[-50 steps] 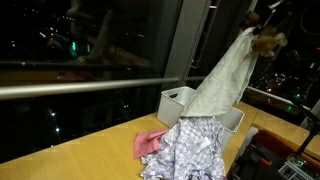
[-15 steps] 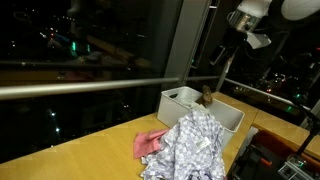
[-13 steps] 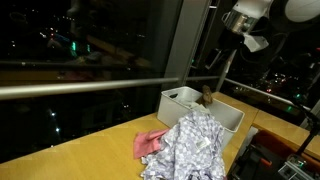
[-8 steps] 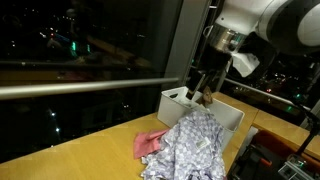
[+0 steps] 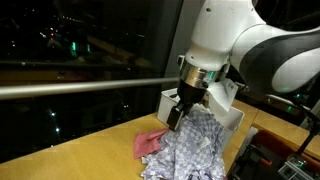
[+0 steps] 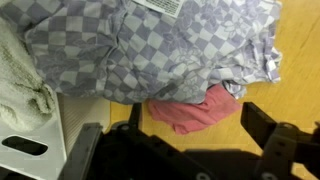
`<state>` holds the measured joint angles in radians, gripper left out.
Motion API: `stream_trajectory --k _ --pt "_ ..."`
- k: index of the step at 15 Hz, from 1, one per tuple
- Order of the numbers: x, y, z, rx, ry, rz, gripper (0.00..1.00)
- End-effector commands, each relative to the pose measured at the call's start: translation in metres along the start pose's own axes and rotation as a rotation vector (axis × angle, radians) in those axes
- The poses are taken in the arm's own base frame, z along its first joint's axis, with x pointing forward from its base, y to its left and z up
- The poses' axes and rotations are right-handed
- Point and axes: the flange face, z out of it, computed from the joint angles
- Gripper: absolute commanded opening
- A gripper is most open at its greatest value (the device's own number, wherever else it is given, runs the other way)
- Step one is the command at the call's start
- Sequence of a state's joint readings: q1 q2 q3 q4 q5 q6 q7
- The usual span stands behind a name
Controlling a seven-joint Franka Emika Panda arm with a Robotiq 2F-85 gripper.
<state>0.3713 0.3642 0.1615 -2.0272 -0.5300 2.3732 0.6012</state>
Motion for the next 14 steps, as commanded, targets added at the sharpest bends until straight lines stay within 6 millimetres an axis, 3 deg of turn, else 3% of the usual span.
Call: stream_trajectory --k 1,5,14 --pt "0.025 -0.004 0.013 -0.083 -0.029 -0.048 1.0" --pt "0.028 -0.014 0.047 -0.096 -0.075 -0.066 1.0" --pt "-0.01 -0.005 0.164 -0.099 -0.214 -0.046 1.0"
